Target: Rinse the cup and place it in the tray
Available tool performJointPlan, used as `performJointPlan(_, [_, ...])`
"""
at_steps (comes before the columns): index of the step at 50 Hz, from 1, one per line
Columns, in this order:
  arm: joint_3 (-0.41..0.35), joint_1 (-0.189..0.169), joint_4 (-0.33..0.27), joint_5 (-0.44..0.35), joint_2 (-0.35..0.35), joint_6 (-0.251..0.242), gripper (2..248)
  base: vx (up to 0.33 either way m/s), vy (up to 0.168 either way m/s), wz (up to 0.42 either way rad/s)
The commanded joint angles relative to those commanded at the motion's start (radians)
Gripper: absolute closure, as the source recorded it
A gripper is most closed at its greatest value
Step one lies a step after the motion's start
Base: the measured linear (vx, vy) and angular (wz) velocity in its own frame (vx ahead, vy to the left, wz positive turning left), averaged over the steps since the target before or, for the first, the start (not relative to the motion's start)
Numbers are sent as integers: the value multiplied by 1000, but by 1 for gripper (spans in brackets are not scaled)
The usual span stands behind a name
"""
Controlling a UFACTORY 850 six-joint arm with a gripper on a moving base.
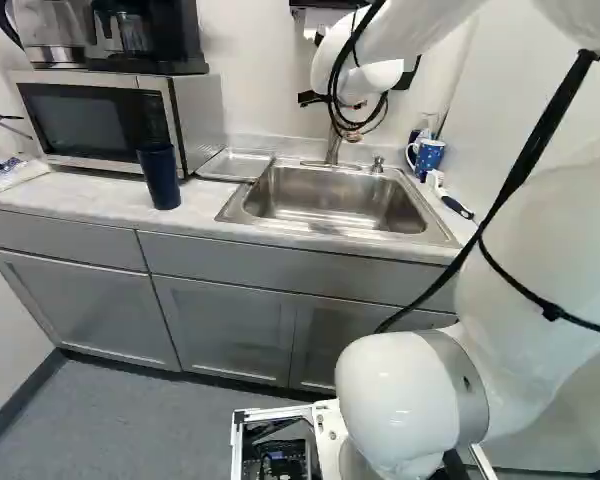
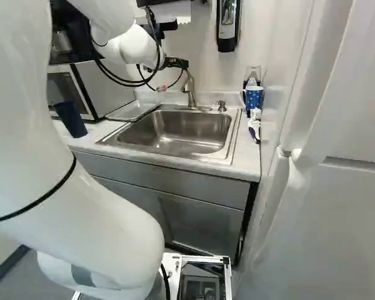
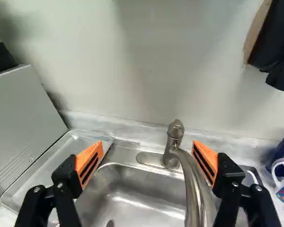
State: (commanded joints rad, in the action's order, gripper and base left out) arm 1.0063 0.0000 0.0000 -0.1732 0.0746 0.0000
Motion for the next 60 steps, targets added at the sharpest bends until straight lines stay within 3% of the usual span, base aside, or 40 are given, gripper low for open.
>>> performJointPlan(34, [124,0,0,116,-125,0,3,0,0,0])
performJointPlan(60, [220,9,0,119,-217,0,3,0,0,0])
